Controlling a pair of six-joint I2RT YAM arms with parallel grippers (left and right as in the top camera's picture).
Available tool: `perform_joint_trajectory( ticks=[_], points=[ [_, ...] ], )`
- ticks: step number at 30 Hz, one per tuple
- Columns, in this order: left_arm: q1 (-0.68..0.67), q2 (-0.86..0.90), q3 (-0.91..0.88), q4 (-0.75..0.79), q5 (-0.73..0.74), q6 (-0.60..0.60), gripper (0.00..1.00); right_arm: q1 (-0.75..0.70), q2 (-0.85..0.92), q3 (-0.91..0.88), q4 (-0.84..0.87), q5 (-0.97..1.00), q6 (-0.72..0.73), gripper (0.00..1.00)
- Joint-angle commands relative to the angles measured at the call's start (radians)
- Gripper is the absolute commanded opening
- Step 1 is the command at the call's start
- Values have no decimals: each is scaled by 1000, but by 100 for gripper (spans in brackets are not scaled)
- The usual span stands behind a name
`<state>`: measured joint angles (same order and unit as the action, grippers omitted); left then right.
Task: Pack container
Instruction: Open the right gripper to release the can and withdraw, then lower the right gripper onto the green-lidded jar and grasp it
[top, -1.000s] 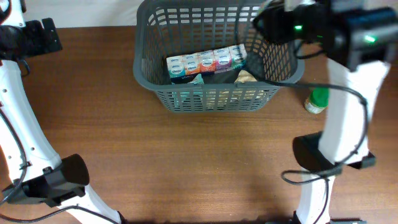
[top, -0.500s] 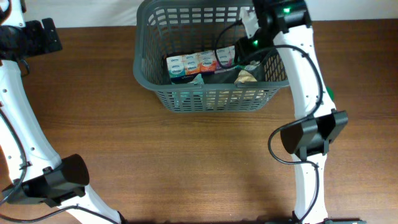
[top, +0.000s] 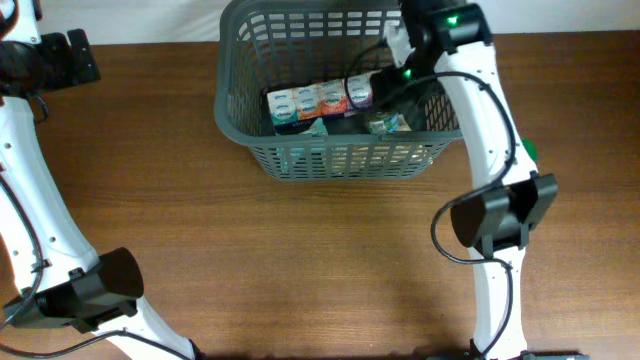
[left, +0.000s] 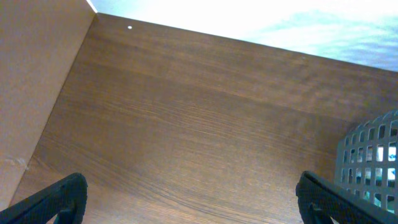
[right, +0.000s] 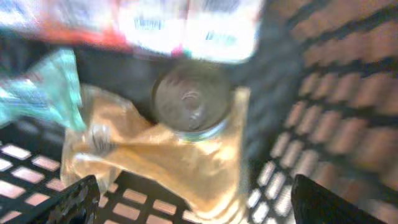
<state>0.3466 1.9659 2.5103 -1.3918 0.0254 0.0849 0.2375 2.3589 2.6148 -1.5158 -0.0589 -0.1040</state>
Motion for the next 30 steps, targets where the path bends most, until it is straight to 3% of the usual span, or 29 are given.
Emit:
perform_joint_trajectory(
  ticks=[1,6,13,15,19,22,27,30],
  points=[
    [5,5,-4,-1,4,-10,99,2,-143,229,-3,138,8,90],
    [5,5,-4,-1,4,-10,99,-50,-279,473,-8,262,64,91],
    [5,5,-4,-1,4,-10,99,-417,-428,365,-55,144,220,90],
    [5,5,-4,-1,4,-10,99,-555,-426,263,-52,77,262,89],
    [5,5,-4,-1,4,-10,99,-680,-422,-9,-7,37,346,90],
    [5,5,-4,-1,4,-10,99,-703,-422,-248,19,36,457,90],
    [5,5,-4,-1,4,-10,99,-664,-421,-575,153,36,464,91],
    [5,5,-4,-1,4,-10,99,-626,-421,-719,246,36,460,97]
  ],
)
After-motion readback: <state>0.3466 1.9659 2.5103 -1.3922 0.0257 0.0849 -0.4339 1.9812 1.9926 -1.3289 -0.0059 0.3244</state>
